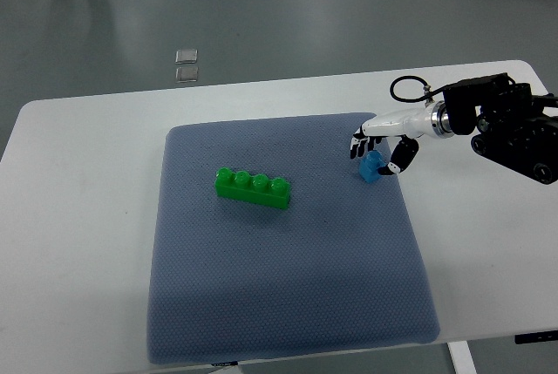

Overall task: Stack blue block on green block with right hand
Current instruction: 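Lower the right hand around the blue block and close fingers, then lift the blue block and carry it over the green block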

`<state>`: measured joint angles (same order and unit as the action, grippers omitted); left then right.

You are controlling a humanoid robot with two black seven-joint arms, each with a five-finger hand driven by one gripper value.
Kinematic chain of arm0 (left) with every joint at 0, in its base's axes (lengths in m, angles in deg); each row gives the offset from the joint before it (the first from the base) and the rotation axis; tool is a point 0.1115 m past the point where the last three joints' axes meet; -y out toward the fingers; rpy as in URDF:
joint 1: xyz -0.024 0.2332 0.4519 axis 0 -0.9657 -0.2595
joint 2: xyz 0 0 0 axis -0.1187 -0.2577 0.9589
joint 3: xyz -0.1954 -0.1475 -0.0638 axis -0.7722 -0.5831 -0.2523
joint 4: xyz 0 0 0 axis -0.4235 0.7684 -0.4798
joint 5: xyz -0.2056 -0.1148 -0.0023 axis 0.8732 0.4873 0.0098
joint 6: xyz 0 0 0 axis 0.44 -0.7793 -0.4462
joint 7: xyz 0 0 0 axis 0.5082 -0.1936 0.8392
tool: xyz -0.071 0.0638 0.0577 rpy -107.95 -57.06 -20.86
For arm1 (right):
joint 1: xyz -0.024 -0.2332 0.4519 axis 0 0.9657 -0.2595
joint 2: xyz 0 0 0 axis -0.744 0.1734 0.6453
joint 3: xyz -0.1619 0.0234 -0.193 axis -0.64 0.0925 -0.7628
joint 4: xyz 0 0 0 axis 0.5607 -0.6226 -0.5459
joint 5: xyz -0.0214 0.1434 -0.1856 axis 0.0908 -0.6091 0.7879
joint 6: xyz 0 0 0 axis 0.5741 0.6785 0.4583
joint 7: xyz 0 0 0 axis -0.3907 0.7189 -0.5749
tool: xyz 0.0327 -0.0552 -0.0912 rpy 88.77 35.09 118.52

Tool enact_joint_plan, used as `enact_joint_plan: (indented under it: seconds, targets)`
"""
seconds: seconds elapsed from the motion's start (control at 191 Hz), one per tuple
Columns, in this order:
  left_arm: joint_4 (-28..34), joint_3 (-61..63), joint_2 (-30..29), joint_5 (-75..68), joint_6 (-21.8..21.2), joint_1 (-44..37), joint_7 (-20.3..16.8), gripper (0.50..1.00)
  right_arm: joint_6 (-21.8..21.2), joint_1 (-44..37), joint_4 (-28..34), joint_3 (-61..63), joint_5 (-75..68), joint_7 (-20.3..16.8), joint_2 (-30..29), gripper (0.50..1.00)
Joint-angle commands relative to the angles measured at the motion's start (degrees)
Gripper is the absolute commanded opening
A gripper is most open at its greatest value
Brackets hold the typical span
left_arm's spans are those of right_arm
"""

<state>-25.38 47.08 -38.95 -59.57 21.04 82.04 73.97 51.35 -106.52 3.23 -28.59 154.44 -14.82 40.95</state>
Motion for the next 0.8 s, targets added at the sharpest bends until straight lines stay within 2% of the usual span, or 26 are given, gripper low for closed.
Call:
enact_joint_plan:
  seconds: [0.0, 0.157, 0.424, 0.629, 0.796]
  targets:
    - [0.0, -0.05, 0.0, 0.0, 0.0, 0.0, 0.0, 1.0, 0.0, -0.09, 0.0, 0.0, -0.08, -0.01, -0.09, 0.721]
    - [0.0, -0.05, 0.0, 0.0, 0.0, 0.0, 0.0, 1.0, -0.09, 0.0, 0.27, 0.0, -0.08, 0.08, -0.18, 0.719]
    - [0.0, -0.05, 0.0, 0.0, 0.0, 0.0, 0.0, 1.0, -0.09, 0.0, 0.27, -0.09, 0.1, 0.08, -0.26, 0.656]
    - [0.0, -0.05, 0.0, 0.0, 0.0, 0.0, 0.0, 1.0, -0.09, 0.09, 0.27, -0.09, 0.1, 0.08, -0.35, 0.65]
    - [0.0, -0.05, 0.0, 0.0, 0.0, 0.0, 0.0, 1.0, -0.18, 0.35, 0.27, -0.17, 0.1, 0.08, -0.53, 0.617]
